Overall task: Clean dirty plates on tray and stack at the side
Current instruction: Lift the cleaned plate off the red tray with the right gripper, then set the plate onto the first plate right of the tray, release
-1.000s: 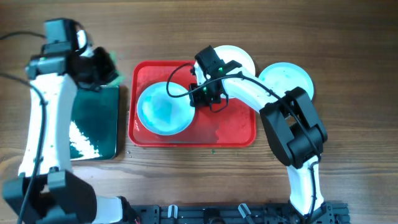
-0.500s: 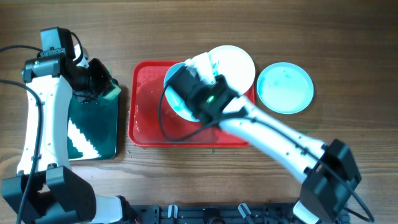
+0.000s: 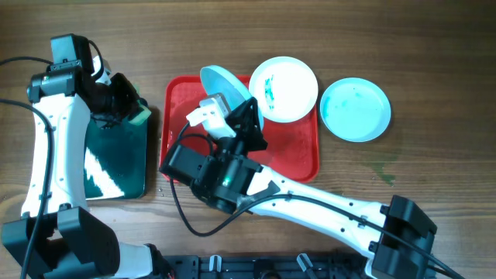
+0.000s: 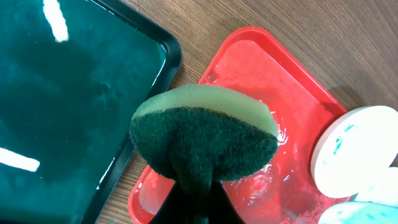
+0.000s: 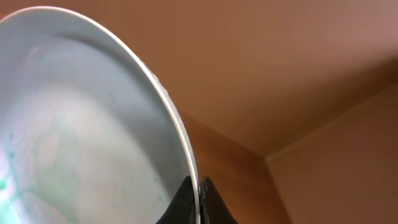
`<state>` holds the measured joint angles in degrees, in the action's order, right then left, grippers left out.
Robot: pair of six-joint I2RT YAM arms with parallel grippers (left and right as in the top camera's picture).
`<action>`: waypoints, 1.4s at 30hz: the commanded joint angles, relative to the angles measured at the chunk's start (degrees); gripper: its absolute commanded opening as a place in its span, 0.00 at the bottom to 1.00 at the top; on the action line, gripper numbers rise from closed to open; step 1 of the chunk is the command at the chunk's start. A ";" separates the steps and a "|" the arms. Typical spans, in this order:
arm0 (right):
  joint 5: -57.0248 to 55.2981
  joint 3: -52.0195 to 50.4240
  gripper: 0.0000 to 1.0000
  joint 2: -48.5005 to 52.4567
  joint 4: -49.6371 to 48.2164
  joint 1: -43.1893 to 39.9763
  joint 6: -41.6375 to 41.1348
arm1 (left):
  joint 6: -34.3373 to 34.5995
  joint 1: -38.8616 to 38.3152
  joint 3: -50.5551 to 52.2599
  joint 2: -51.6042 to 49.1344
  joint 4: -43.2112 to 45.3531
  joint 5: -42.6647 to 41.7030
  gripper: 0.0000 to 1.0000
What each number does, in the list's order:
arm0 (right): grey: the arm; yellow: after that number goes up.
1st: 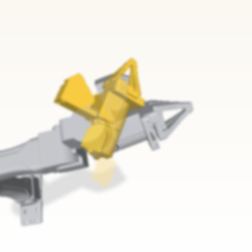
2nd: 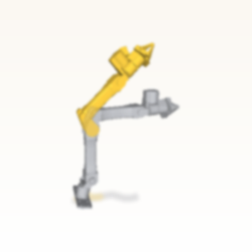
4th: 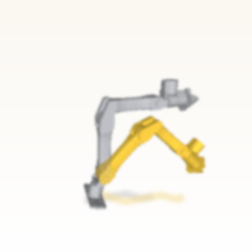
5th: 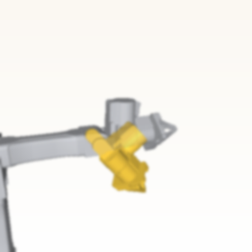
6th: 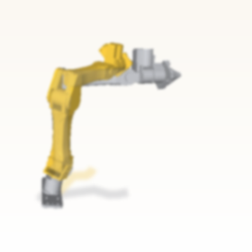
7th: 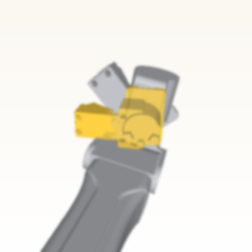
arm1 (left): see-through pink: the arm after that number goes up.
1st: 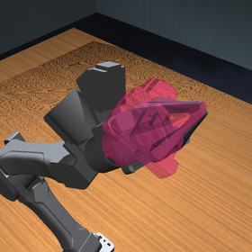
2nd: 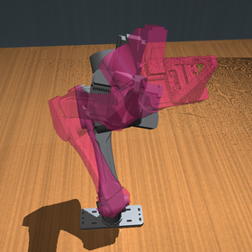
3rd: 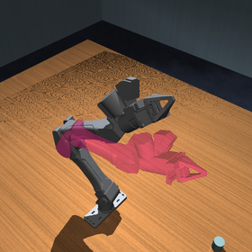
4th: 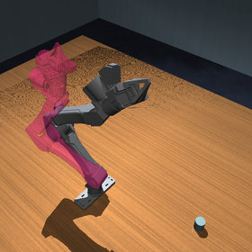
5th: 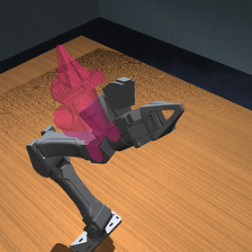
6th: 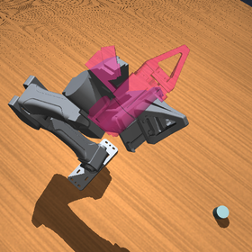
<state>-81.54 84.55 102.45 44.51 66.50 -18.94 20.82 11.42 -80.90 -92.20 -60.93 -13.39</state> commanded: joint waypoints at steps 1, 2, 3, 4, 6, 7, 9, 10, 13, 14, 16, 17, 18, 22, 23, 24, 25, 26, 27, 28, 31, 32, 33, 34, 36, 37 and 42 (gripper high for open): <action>7.93 0.09 0.04 -0.09 -0.04 -0.15 2.54 | -0.72 0.22 0.35 -0.44 0.00 0.39 0.04; 23.89 0.09 0.04 -0.72 1.49 -1.95 3.39 | 0.46 -0.26 0.35 -0.44 -0.02 0.39 0.04; 30.99 0.09 0.04 -1.53 2.54 -3.56 1.75 | 0.44 -0.74 0.35 -0.44 -0.02 0.42 0.04; 39.87 0.09 0.04 -2.99 3.61 -6.36 -0.66 | 0.66 -1.55 0.35 -0.44 0.04 0.42 0.04; 50.07 0.09 0.04 -5.31 4.42 -11.50 -2.32 | 1.31 -2.51 0.35 -0.48 0.90 0.39 0.04; 55.93 0.09 0.04 -6.95 4.96 -16.52 -3.69 | 2.45 -3.30 0.35 -0.50 1.90 0.39 0.04; 71.82 0.09 0.04 -9.09 6.05 -33.88 -4.63 | 4.31 -5.20 0.35 -0.50 4.02 0.42 0.04; 76.96 0.09 0.04 -9.05 6.58 -40.85 -4.63 | 4.31 -5.75 0.35 -0.50 4.33 0.42 0.04; 83.60 0.07 0.04 -8.17 6.78 -57.00 -4.37 | 4.28 -6.78 0.35 -0.50 4.52 0.59 0.04; 83.54 0.07 0.04 -7.61 6.71 -61.88 -4.33 | 4.26 -6.82 0.35 -0.50 4.46 1.03 0.04; 83.54 0.07 0.04 -4.50 6.82 -72.41 -3.45 | 4.26 -6.82 0.35 -0.50 4.35 1.27 0.04; 83.54 -0.02 0.04 -3.04 6.91 -74.86 -2.86 | 4.26 -6.82 0.35 -0.50 4.37 1.27 0.04; 83.52 -0.63 0.04 -1.11 6.69 -77.26 -2.62 | 4.26 -6.82 0.35 -0.50 4.39 1.27 0.04; 81.46 -4.04 0.04 3.17 5.99 -79.73 -3.43 | 4.26 -6.82 0.35 -0.50 4.39 1.29 0.04; 81.42 -5.95 0.04 4.09 4.85 -79.84 -3.50 | 4.26 -6.82 0.35 -0.50 4.44 1.46 0.04; 81.37 -6.95 0.04 4.22 4.26 -79.80 -3.45 | 4.26 -6.82 0.35 -0.50 4.57 1.49 0.04; 81.37 -8.11 0.04 4.22 3.52 -79.80 -3.32 | 4.26 -6.82 0.35 -0.50 4.61 1.49 0.04; 81.33 -9.14 0.05 4.22 3.02 -79.80 -3.30 | 4.26 -6.82 0.35 -0.50 4.66 1.46 0.04; 80.91 -10.23 0.13 4.24 2.69 -79.80 -3.30 | 4.26 -6.82 0.35 -0.50 4.63 1.46 0.04; 80.41 -10.58 0.23 4.22 2.71 -79.82 -3.32 | 4.26 -6.82 0.35 -0.50 4.61 1.46 0.04; 92.37 -7.45 0.26 3.96 4.83 -79.47 0.48 | 4.26 -6.82 0.35 -0.50 4.61 1.46 0.04; 95.56 -6.21 0.31 3.50 5.09 -78.44 1.40 | 4.28 -6.82 0.35 -0.50 4.61 1.46 0.04; 96.65 -5.29 0.31 2.95 5.14 -76.46 2.58 | 4.26 -6.82 0.35 -0.50 4.55 1.46 0.04; 96.63 -5.03 0.31 2.64 4.72 -73.85 2.62 | 4.24 -6.82 0.35 -0.50 4.57 1.49 0.04; 96.35 -5.05 0.31 2.93 1.97 -68.04 2.64 | 4.26 -6.82 0.35 -0.50 4.57 1.46 0.04; 95.45 -5.05 0.31 3.10 -0.11 -64.54 2.51 | 4.28 -6.82 0.35 -0.50 4.55 1.44 0.04; 84.50 -5.16 0.33 5.35 -2.60 -51.52 -3.56 | 4.31 -6.82 0.35 -0.50 4.28 1.46 0.04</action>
<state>7.70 78.50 105.89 41.15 12.64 -18.59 24.34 4.64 -80.82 -92.27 -56.66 -12.27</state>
